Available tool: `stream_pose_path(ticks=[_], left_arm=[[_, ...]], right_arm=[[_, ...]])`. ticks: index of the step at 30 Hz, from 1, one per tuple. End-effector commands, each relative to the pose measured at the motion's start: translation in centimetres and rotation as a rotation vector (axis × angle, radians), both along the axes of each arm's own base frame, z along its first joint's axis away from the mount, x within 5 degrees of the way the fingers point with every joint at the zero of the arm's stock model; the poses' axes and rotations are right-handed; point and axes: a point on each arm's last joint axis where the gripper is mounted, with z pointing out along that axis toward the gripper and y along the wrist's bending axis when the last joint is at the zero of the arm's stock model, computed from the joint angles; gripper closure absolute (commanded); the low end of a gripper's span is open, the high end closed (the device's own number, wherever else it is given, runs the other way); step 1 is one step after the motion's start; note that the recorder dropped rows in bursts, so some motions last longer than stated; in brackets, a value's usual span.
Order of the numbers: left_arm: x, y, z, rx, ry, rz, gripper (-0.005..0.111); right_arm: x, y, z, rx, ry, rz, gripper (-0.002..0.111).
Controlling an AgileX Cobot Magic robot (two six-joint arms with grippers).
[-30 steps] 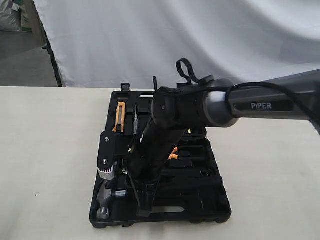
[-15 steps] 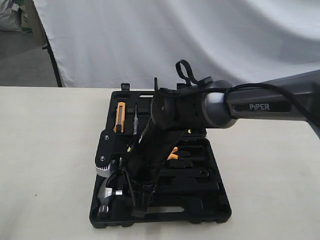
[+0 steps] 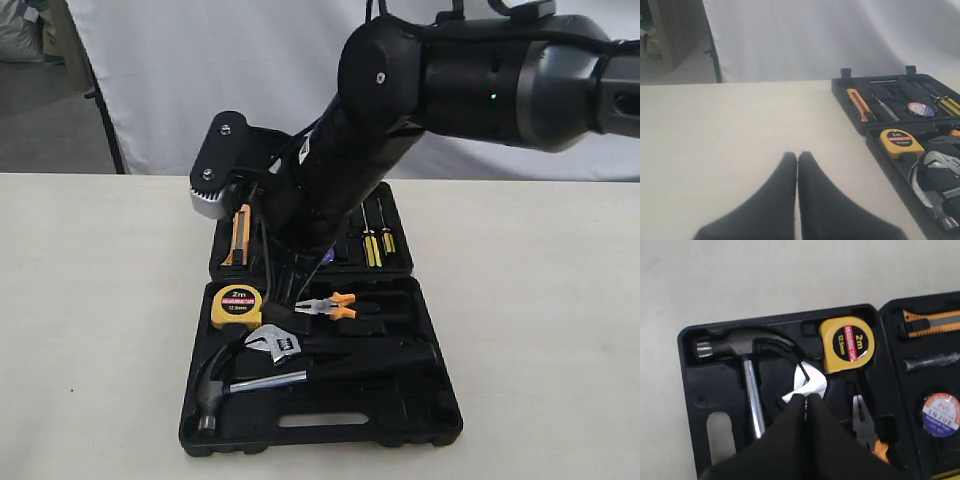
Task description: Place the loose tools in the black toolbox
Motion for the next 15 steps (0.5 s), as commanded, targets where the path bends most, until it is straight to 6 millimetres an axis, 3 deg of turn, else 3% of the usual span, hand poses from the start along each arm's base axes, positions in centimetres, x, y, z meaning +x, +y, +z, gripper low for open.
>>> stream_pose_path(ticks=[1, 7, 9, 12, 15], left_arm=[[0.0, 0.0, -0.1, -0.005, 0.0, -0.004, 0.106], [0.0, 0.0, -0.1, -0.005, 0.0, -0.004, 0.106], [0.0, 0.0, -0.1, -0.005, 0.0, -0.004, 0.106], [0.0, 0.0, -0.1, -0.005, 0.0, -0.004, 0.106], [0.0, 0.0, -0.1, -0.005, 0.0, -0.004, 0.106]], right_arm=[[0.6, -1.2, -3.9, -0.098, 0.086, -0.038, 0.108], [0.3, -2.9, -16.1, -0.251, 0.202, -0.112, 0.108], [0.0, -3.4, -19.0, -0.324, 0.251, -0.106, 0.108], [-0.2, -3.5, -20.1, -0.353, 0.284, -0.118, 0.108], [-0.2, -3.5, -18.8, -0.342, 0.279, -0.119, 0.108]])
